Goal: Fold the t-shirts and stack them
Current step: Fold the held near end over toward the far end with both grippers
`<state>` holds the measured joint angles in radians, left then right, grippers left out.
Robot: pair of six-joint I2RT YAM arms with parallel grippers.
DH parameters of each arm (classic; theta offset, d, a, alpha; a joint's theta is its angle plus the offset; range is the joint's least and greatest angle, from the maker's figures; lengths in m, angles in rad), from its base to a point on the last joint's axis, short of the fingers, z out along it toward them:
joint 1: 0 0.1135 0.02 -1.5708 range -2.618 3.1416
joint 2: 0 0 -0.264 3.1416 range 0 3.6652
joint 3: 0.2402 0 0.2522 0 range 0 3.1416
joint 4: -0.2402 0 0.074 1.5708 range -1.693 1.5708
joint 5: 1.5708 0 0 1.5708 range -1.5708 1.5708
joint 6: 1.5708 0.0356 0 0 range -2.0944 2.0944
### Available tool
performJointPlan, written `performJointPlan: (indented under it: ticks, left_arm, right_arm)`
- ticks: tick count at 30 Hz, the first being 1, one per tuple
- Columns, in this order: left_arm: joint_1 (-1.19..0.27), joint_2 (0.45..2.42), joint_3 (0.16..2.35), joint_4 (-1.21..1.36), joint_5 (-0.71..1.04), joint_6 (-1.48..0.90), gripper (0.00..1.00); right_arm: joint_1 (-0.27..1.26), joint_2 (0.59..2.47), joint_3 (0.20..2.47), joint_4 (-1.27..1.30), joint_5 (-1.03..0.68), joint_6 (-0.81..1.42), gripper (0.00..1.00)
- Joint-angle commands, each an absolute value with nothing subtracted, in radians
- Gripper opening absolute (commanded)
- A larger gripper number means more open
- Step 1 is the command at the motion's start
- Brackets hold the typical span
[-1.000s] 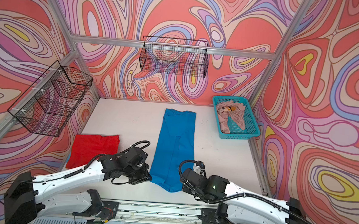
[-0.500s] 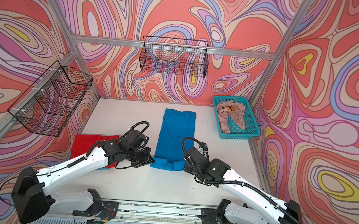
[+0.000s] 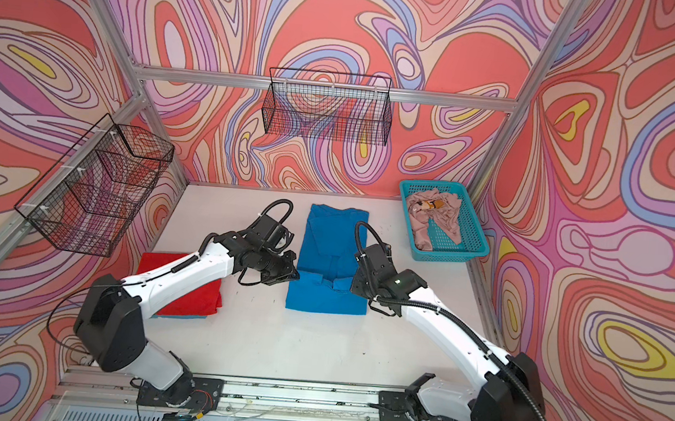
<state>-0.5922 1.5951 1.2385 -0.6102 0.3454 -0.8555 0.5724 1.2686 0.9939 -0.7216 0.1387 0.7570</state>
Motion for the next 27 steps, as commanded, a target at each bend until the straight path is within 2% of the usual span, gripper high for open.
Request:
performJointPlan:
  ticks: [1, 10, 27]
  left_arm:
    - [-0.578, 1.651, 1.298, -0.651, 0.355, -0.8, 0.0]
    - [-0.537, 1.769, 1.401, -0.647, 0.346, -0.775, 0.0]
    - [-0.482, 1.976, 1.579, -0.675, 0.393, -0.738, 0.0]
  right_arm:
    - [0.537, 1.311, 1.041, -0.663, 0.095, 0.689, 0.0]
    - [0.447, 1.445, 1.07, -0.57, -0.002, 0.634, 0.0]
    - [0.356, 1.62, 1.152, -0.497, -0.064, 0.58, 0.0]
